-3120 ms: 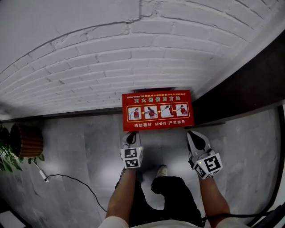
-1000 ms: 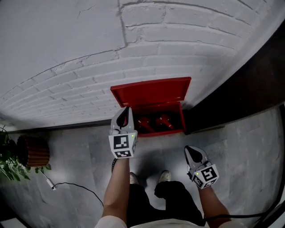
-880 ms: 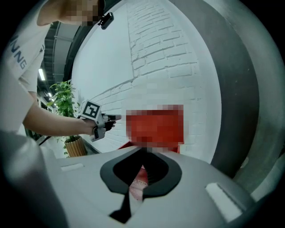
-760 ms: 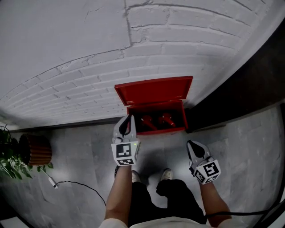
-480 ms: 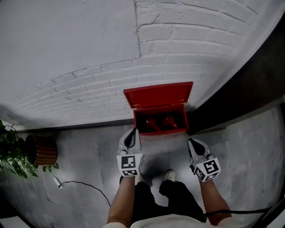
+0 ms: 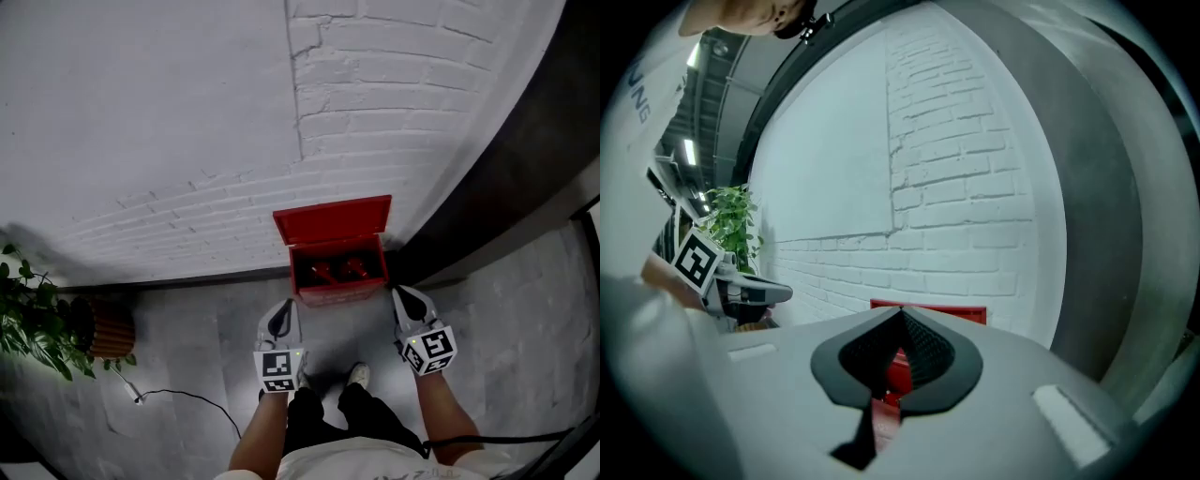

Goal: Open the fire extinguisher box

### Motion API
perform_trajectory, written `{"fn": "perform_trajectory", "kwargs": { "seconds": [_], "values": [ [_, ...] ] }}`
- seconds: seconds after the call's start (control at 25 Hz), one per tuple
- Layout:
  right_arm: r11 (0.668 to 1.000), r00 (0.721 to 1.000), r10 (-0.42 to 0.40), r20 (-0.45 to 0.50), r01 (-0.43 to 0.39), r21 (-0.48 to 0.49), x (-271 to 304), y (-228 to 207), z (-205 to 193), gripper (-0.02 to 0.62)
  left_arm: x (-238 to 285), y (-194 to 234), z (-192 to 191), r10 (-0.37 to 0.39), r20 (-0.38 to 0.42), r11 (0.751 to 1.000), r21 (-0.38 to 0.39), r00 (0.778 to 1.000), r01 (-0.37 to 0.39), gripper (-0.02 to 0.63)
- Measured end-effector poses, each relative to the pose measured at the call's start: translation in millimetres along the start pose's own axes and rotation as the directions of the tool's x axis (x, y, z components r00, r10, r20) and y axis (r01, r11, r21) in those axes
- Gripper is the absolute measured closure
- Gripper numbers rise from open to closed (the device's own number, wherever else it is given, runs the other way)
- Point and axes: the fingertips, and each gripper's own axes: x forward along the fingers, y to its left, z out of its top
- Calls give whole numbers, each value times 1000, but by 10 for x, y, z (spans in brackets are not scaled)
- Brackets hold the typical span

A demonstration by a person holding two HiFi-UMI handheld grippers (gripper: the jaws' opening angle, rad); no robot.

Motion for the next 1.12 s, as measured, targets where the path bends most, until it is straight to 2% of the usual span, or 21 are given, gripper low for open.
{"fn": "perform_trajectory", "kwargs": {
  "seconds": [0.32, 0.68, 1.12],
  "values": [
    [999, 1000, 4, 28, -3, -38, -128, 122, 317, 589, -148, -1, 318, 0, 38, 1000, 11, 999, 0, 601],
    [998, 1000, -15, 11, 15, -53, -107, 25, 289, 589, -4, -12, 253, -9, 22, 1000, 13, 1000, 9, 601],
    [998, 1000, -11, 10, 12, -60, -64, 46, 342, 589, 2, 14, 359, -12, 33, 1000, 11, 999, 11, 601]
  ]
}}
